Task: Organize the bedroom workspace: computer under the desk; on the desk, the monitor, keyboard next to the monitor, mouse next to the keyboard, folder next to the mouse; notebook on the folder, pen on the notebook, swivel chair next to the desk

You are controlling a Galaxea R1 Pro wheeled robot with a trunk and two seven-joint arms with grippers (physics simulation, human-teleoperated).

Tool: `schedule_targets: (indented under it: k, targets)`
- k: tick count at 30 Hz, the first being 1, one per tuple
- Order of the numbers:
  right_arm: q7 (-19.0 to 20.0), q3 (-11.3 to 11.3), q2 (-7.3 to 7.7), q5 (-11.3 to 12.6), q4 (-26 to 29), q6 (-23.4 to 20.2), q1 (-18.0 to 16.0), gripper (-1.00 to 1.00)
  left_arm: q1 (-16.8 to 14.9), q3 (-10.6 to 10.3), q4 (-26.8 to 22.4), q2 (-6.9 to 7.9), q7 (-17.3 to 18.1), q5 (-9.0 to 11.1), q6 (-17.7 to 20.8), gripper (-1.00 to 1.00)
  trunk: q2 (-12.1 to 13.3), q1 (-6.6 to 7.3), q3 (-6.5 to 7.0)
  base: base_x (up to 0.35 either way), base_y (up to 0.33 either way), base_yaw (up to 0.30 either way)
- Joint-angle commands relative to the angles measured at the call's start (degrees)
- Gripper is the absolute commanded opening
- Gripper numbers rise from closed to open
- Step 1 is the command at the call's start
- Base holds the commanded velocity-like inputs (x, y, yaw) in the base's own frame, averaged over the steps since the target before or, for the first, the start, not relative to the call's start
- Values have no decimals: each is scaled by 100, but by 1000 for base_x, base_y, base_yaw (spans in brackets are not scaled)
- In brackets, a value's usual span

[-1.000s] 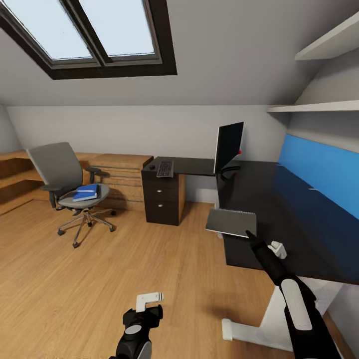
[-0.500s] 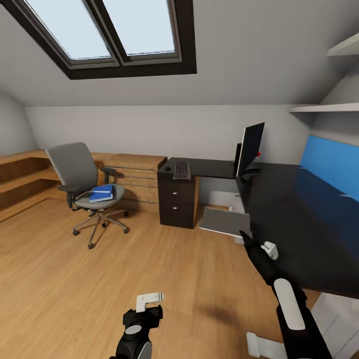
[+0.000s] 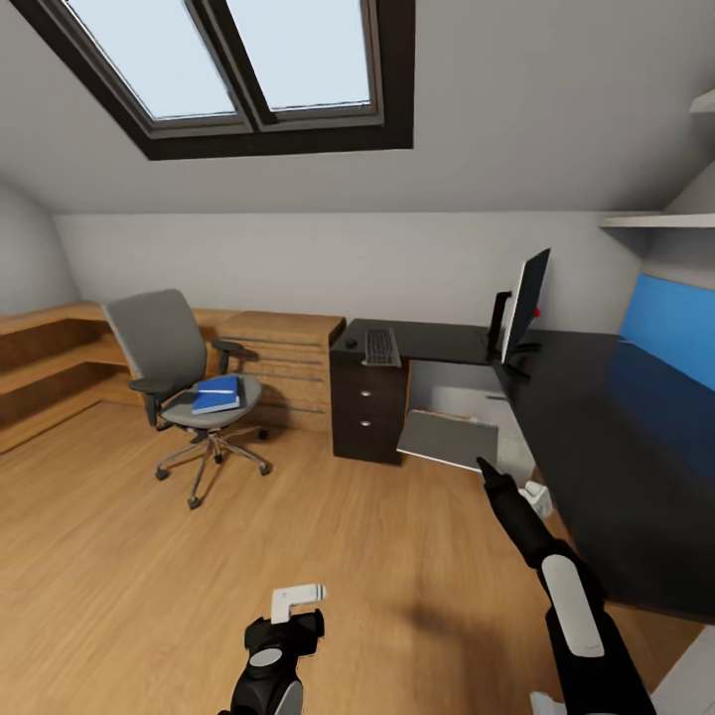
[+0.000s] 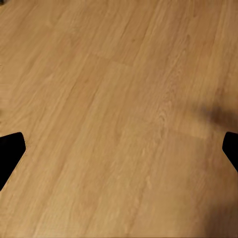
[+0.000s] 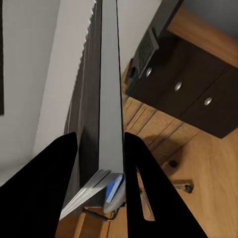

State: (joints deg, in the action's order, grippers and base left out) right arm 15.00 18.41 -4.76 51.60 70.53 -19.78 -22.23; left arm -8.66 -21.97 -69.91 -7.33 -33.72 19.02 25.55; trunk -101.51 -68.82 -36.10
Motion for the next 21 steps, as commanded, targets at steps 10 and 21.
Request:
schedule_targets:
  k: [10,21]
  targets:
    - [12,23,-29,34,-4,312,-5,-100,-5,-26,26,3,-47,49,12,100,400,219,174,192,253,-187]
    - [12,23,-34,26,-2,334,-4,-100,-5,-138,189,0,-62,44,17,100,801,438,354,273,121,-258]
